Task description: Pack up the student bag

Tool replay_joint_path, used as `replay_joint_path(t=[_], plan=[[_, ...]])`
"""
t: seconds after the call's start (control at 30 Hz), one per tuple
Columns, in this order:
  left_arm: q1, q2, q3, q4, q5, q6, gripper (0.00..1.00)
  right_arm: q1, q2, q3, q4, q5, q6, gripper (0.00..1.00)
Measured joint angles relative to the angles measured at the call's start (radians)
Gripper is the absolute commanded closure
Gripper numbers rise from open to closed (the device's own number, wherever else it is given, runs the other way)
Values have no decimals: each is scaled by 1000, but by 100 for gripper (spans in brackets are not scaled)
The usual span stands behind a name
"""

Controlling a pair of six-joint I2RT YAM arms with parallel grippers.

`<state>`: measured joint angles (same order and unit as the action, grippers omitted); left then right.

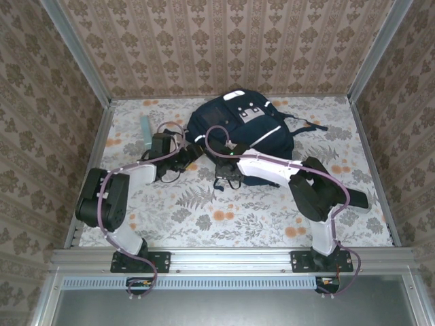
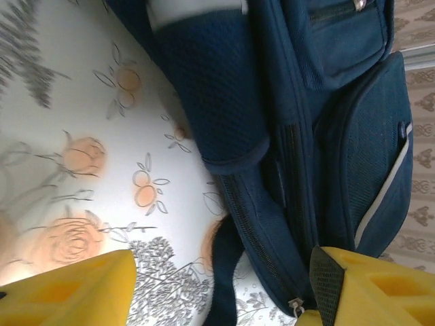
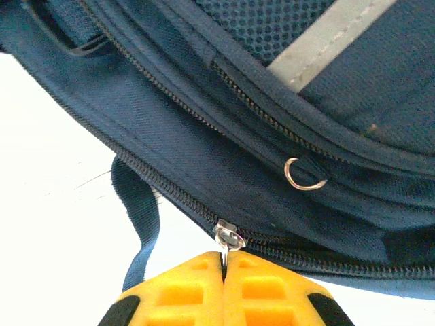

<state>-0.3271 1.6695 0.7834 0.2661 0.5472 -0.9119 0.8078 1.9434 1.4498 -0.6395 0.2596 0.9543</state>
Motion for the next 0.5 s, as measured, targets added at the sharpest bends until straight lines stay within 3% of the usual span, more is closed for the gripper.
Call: replay_joint_path(t=[0.23, 0.37, 0.5], plan=[[-40, 108, 26, 89, 25, -65, 41, -4, -25, -30, 138, -114, -64, 100], [-47, 173, 49, 148, 45, -106, 55, -4, -26, -32, 180, -153, -84, 100], [-43, 210, 76, 171, 60, -125, 75, -4, -31, -38, 186, -159, -94, 100]])
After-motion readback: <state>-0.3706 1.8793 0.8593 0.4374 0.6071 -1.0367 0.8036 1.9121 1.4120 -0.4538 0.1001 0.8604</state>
